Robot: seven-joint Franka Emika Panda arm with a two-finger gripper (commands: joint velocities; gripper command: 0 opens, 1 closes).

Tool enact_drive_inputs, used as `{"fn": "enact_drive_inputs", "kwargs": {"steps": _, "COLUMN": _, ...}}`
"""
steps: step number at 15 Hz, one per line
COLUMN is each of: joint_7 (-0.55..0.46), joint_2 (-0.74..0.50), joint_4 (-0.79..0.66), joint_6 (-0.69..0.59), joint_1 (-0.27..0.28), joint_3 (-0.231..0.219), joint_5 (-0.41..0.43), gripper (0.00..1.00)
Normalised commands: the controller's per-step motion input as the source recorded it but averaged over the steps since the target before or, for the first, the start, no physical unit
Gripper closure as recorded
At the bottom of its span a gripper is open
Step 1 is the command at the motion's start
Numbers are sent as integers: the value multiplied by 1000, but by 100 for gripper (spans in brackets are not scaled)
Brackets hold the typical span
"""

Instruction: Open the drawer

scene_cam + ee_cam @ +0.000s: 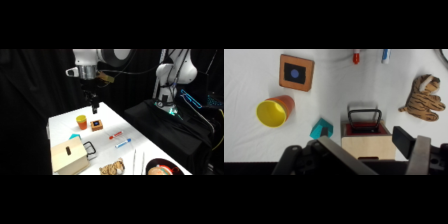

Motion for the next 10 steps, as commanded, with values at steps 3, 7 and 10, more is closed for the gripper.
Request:
{"fn": "enact_drive_inputs", "kwargs": {"steps": 3, "joint_7": -39, "joint_2": 289, "joint_4": 264, "joint_6": 195, "joint_1": -9, "joint_3": 48, "joint_5": 140, "gripper": 0}}
{"fn": "enact_drive_inputs", "kwargs": {"steps": 7, "joint_7": -69, "joint_2": 269, "joint_4": 234, "joint_6": 168, "joint_1": -16, "joint_3": 55, "joint_5": 128, "gripper": 0}}
{"fn": "enact_drive_inputs", "kwargs": {"steps": 10, "joint_7": -88, "joint_2": 197, "joint_4": 187, "joint_6": 149, "joint_1": -22, "joint_3": 55, "joint_5": 116, "gripper": 0}}
